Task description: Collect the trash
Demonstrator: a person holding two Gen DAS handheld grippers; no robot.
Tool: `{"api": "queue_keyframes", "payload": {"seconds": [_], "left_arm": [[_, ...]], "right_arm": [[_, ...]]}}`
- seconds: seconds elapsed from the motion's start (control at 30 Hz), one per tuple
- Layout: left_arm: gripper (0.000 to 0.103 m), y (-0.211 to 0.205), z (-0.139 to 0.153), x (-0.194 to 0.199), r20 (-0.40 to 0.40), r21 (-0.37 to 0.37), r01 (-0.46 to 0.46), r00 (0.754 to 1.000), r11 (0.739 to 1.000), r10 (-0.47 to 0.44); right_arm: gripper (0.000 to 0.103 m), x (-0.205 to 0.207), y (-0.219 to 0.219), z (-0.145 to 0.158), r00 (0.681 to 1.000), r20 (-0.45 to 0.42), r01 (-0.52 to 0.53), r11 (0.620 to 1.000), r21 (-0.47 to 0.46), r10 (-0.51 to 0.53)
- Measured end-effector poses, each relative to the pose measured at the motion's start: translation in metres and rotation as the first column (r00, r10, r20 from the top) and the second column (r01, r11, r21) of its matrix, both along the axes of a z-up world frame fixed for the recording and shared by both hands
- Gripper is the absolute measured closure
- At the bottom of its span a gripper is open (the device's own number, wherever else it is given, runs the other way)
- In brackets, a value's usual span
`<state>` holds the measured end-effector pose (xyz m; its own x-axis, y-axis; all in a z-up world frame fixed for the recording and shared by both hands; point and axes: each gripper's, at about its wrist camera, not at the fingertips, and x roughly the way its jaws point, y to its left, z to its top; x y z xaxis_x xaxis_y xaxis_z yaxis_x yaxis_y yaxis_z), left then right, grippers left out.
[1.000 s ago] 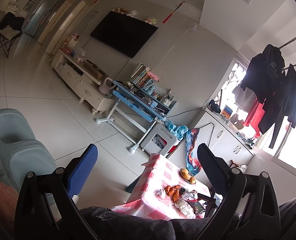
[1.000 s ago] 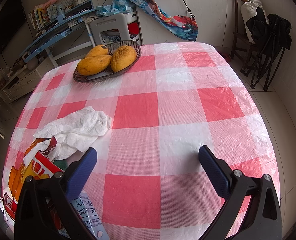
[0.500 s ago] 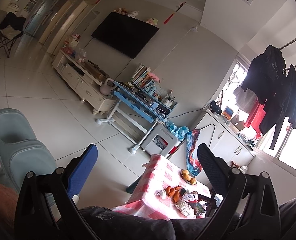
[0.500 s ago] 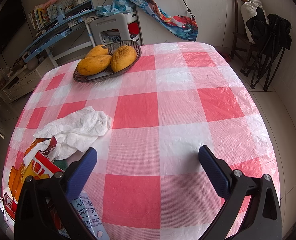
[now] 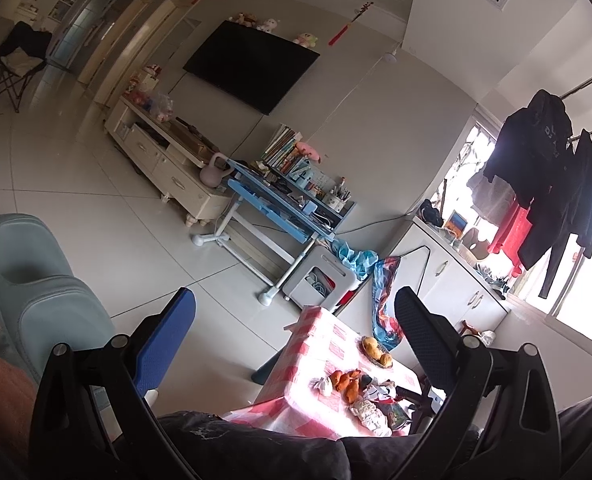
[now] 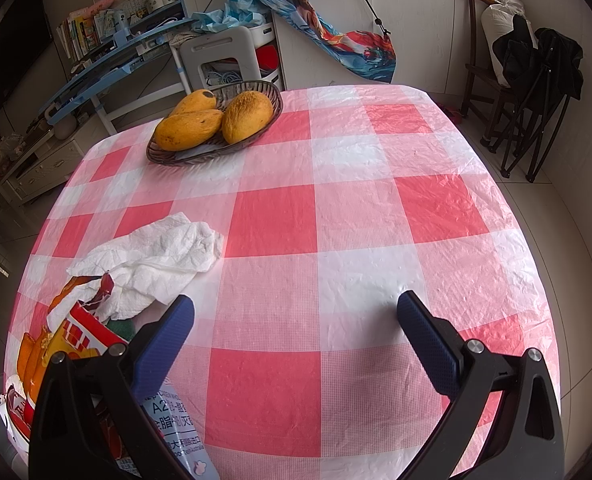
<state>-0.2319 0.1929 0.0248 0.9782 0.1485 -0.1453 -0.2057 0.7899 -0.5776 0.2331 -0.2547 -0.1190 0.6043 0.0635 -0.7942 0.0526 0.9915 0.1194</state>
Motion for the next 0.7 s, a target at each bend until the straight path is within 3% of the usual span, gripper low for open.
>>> {"api": "queue_keyframes", "payload": {"seconds": [0.7], "left_arm": [[0.008,-0.0014,-0.0001,-0.0005,0.0,-0.001,-0.004,1.0,1.0,0.004]], "right_arm": [[0.006,0.0006,0.0004,-0.0001,1.0,0.0,0.0,1.0,-0.001,0.0]]}}
